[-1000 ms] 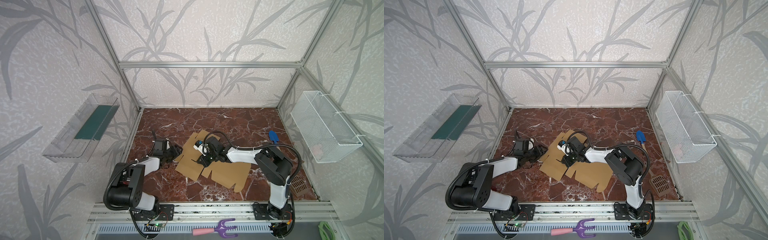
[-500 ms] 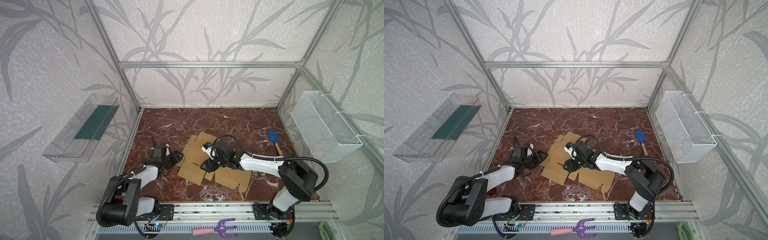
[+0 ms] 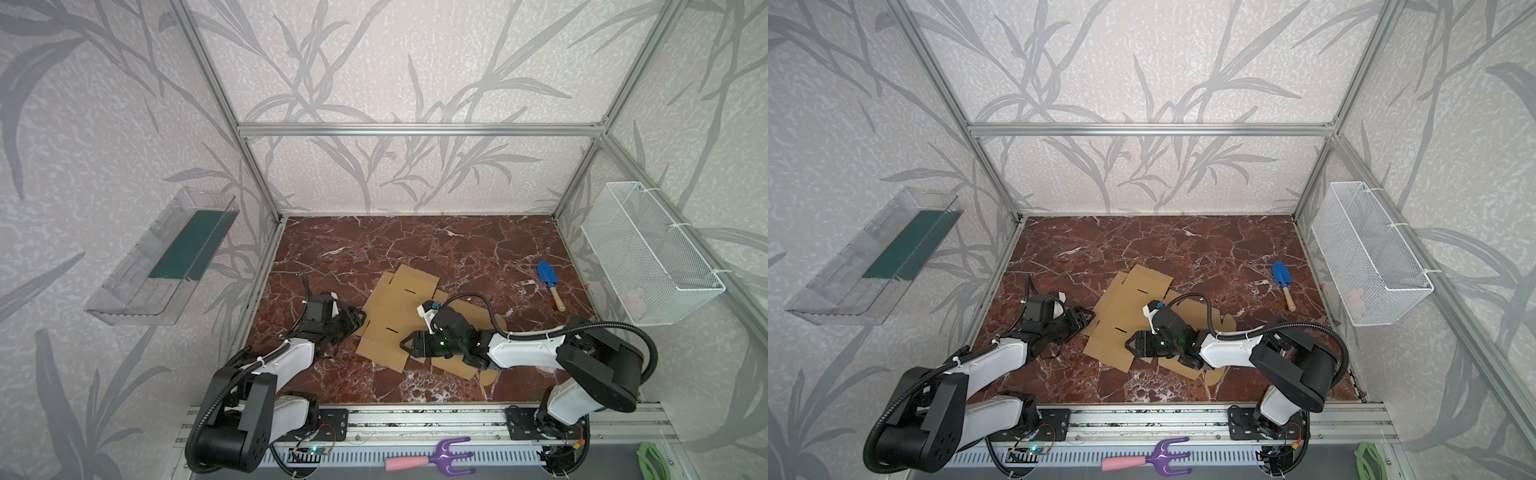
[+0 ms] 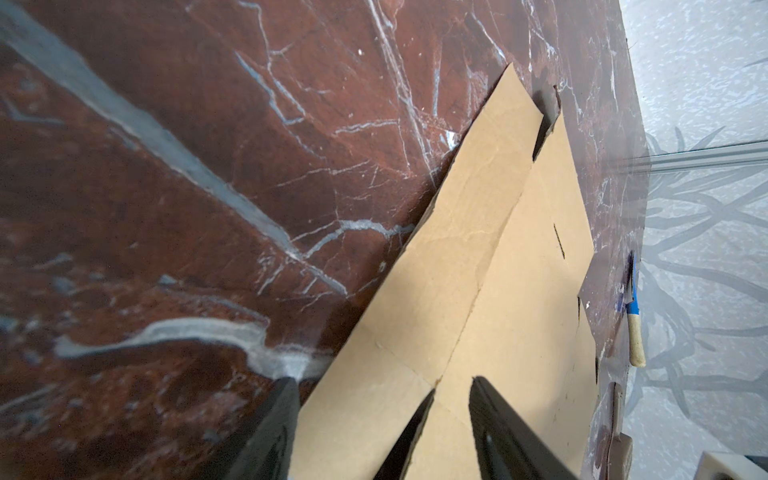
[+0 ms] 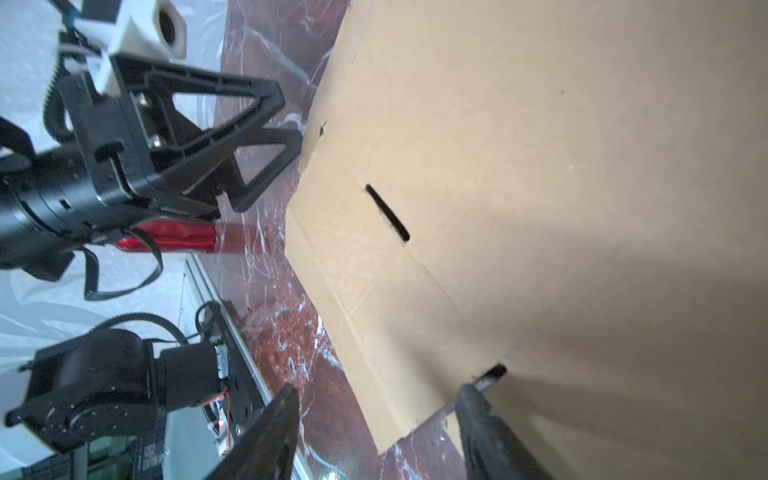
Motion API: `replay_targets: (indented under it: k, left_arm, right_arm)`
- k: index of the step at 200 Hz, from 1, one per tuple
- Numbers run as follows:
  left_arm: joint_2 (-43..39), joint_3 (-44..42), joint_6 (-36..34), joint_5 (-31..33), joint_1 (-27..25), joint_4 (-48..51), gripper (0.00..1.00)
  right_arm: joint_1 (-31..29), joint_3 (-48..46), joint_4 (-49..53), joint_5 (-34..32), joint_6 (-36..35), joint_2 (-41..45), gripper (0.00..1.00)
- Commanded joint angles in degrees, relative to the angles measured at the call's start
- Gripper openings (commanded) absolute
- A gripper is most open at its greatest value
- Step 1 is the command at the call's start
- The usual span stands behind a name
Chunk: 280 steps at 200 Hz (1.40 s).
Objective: Fold the paper box
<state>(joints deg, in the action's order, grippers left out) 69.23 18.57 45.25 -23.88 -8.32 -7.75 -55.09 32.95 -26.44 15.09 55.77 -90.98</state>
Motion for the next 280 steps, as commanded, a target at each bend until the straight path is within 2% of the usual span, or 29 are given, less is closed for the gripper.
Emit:
replay_targets:
  k: [1, 30, 91, 147, 195, 280]
  left_arm:
    - [-0.1, -2.3, 1.1, 1.2, -0.5, 5.6, 0.68]
    - [-0.4, -2.4, 1.2, 1.3, -0.7, 5.5, 0.68]
    - [-1.0, -2.7, 1.2, 1.3, -1.0, 5.7, 0.68]
    - [-2.6, -3.0, 1.1, 1.5, -1.3, 6.9, 0.68]
    - [-5.8, -3.1, 0.6, 2.5, -1.3, 9.6, 0.68]
    - [-7.2, -3.7, 0.9, 2.8, -1.4, 10.0, 0.68]
  right_arm:
    - [-0.7, -2.5, -8.1, -4.2, 7.9, -1.4, 0.55]
    - [-2.3, -3.8, -11.9, -6.1, 12.7, -3.3, 0.53]
    - [-5.4, -5.3, -17.8, -9.7, 17.1, -6.4, 0.52]
    - [-7.4, -6.4, -6.6, -14.7, 14.3, 3.0, 0.54]
    - [-10.1, -6.5, -2.7, -16.8, 13.9, 5.7, 0.55]
    - [-11.6, -6.5, -11.5, -16.6, 17.4, -3.1, 0.54]
